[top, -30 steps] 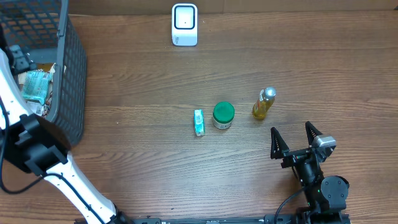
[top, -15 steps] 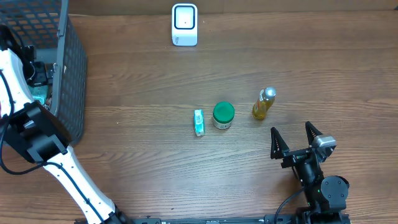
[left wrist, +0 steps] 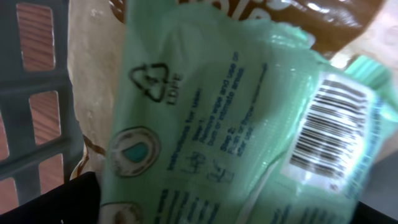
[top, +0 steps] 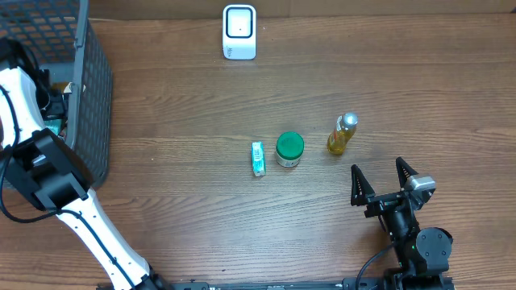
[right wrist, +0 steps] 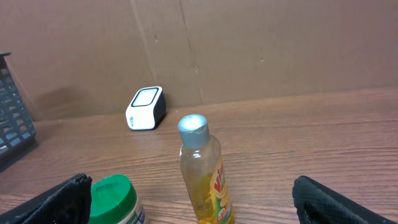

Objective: Scan the item barcode
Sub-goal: 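Reach into the basket and grasp the green wipes packet with the left gripper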

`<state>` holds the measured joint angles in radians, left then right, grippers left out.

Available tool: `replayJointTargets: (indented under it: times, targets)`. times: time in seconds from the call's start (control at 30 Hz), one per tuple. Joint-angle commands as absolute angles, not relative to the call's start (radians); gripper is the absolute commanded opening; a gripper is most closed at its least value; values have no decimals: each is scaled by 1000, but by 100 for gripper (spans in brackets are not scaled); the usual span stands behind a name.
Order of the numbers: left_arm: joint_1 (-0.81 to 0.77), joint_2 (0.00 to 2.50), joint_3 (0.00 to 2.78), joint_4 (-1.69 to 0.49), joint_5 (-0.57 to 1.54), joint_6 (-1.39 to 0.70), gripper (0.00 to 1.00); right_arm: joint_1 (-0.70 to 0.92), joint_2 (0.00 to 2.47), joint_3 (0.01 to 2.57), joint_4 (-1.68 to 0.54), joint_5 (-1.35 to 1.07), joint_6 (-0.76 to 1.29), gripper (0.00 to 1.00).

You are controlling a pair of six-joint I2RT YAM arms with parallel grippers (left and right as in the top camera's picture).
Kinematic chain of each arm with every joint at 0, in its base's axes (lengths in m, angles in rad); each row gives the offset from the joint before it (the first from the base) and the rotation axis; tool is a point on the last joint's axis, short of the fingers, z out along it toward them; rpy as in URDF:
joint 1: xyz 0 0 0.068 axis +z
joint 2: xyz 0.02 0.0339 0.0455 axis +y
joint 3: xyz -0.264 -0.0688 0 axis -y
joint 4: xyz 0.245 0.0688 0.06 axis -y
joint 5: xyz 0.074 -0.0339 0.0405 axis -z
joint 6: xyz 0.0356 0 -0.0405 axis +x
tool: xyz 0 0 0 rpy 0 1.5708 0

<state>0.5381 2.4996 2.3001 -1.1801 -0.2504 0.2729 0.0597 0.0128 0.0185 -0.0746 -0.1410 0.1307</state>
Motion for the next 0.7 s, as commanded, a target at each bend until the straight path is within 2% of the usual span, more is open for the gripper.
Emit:
replayJointTargets:
  times: [0.0,0.03,0.1,0.2,0.43,0.67]
  targets:
    - [545,2499,2213,-1154,-355,292,100,64,3,8,-70,-133,131,100]
    - [545,2499,2194,-1143,-364,292,98,64,3,8,-70,-133,131,100]
    - [545,2499,2163,-1126,-365,291,82,64,3,8,-70,-133,130,100]
    - [545,2499,2137,-1117,-338,284,41,64,3,8,-70,-133,131,100]
    - [538,2493,2154,-1152,-183,282,27,64,3,8,-70,-133,131,100]
    - [502,2421,2352,-1231,-185,120,20,64,3,8,-70,-133,131,100]
